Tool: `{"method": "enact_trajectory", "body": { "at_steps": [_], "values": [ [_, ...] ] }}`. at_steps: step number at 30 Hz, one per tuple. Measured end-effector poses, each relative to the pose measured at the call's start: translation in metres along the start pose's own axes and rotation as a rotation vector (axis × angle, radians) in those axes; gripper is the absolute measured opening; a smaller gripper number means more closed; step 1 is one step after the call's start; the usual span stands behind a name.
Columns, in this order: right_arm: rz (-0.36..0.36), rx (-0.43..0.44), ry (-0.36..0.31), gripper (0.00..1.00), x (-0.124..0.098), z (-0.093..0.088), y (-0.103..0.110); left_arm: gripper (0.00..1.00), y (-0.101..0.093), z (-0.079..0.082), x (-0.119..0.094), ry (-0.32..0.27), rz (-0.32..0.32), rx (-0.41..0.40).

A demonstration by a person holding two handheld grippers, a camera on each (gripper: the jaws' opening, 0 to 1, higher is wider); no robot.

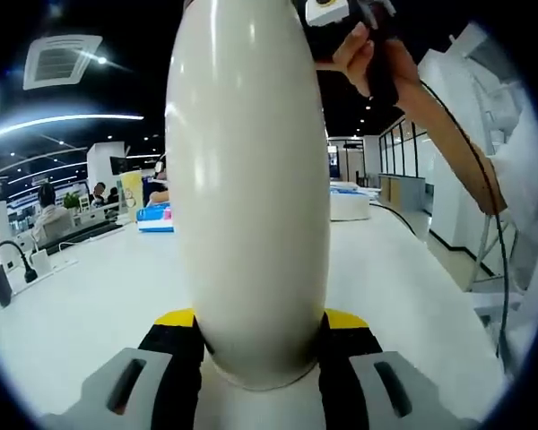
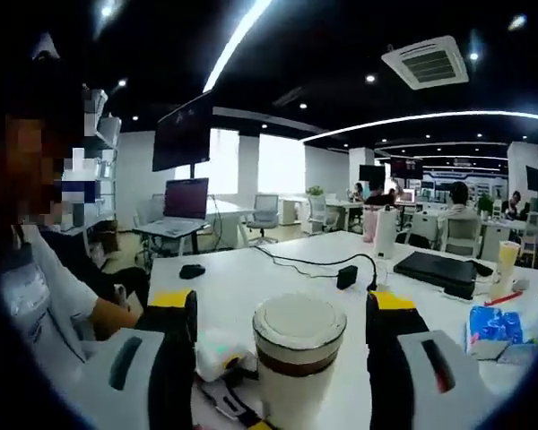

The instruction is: Grasp the water cup twist off the cup lid place the cup lid on the table

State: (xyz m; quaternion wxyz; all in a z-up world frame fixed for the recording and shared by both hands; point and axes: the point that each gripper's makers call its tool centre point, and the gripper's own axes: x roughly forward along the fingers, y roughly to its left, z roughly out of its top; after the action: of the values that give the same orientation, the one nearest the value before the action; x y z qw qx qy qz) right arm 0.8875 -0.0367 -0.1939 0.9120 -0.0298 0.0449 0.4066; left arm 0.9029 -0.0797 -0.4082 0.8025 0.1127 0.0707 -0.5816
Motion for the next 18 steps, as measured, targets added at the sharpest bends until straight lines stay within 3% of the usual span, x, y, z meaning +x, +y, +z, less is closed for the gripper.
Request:
{"method": "enact_trajectory", "body": {
  "at_steps": [4, 6, 8, 12, 16, 18],
  "values": [
    [-0.200, -0.041, -0.001, 0.93, 0.004, -0.004, -0.008, 0.51, -0.001, 0.000, 0.000, 0.001, 0.000, 0.002],
    [-0.285, -0.080, 0.011, 0.94, 0.005, -0.009, -0.014, 0.51, -0.001, 0.000, 0.000, 0.001, 0.000, 0.002],
    [-0.380, -0.063, -0.009, 0.93, 0.006, -0.010, -0.019, 0.51, -0.002, 0.000, 0.000, 0.001, -0.001, 0.002],
    [-0.499, -0.016, -0.046, 0.93, 0.007, -0.015, -0.023, 0.51, -0.001, 0.000, 0.000, 0.001, -0.001, 0.001],
    [-0.614, -0.056, -0.038, 0.93, 0.004, -0.017, -0.028, 0.51, -0.001, 0.000, 0.000, 0.003, -0.002, 0.001],
    [-0.639, -0.057, -0.052, 0.93, 0.005, -0.015, -0.028, 0.51, -0.002, 0.000, 0.000, 0.002, -0.003, 0.001]
  ]
}}
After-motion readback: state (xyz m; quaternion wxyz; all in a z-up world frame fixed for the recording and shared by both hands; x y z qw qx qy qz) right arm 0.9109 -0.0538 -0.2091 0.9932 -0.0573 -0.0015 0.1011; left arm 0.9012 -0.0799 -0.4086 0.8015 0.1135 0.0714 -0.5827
